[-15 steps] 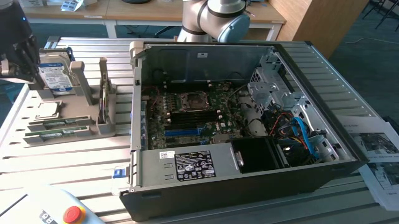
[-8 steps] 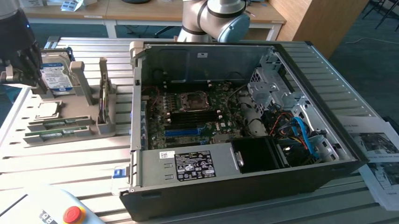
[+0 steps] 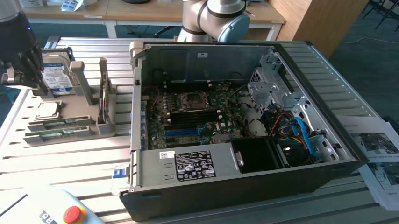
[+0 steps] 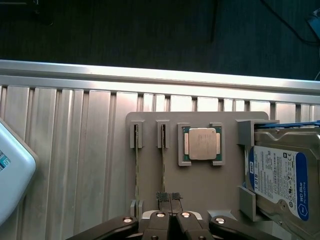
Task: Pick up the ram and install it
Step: 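Pick up the ram and move it above insertion slot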
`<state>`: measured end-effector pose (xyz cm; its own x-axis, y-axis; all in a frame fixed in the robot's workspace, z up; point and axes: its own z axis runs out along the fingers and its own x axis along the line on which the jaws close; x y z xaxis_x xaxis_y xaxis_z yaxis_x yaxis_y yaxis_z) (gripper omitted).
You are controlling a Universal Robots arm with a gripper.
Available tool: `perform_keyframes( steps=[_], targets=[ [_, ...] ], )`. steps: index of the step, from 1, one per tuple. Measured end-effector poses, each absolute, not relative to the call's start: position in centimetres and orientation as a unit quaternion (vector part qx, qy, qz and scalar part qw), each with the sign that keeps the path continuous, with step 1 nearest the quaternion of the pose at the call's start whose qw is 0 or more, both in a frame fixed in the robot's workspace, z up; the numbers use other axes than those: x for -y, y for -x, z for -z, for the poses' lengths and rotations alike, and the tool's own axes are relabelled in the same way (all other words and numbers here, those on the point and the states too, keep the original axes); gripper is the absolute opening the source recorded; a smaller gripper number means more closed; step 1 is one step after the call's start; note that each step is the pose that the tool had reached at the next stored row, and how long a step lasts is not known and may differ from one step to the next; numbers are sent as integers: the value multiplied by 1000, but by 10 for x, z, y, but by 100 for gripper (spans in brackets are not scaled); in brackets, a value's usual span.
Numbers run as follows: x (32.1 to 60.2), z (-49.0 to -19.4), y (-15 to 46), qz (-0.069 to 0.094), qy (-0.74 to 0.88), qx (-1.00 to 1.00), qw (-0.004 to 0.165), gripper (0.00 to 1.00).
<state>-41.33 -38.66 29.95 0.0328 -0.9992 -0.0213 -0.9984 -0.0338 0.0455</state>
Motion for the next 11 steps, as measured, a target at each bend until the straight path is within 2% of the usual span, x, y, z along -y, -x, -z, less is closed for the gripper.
perform_keyframes(
  steps=[11],
  targets=[
    [387,-299,413,23,-719,695,9,10]
  ],
)
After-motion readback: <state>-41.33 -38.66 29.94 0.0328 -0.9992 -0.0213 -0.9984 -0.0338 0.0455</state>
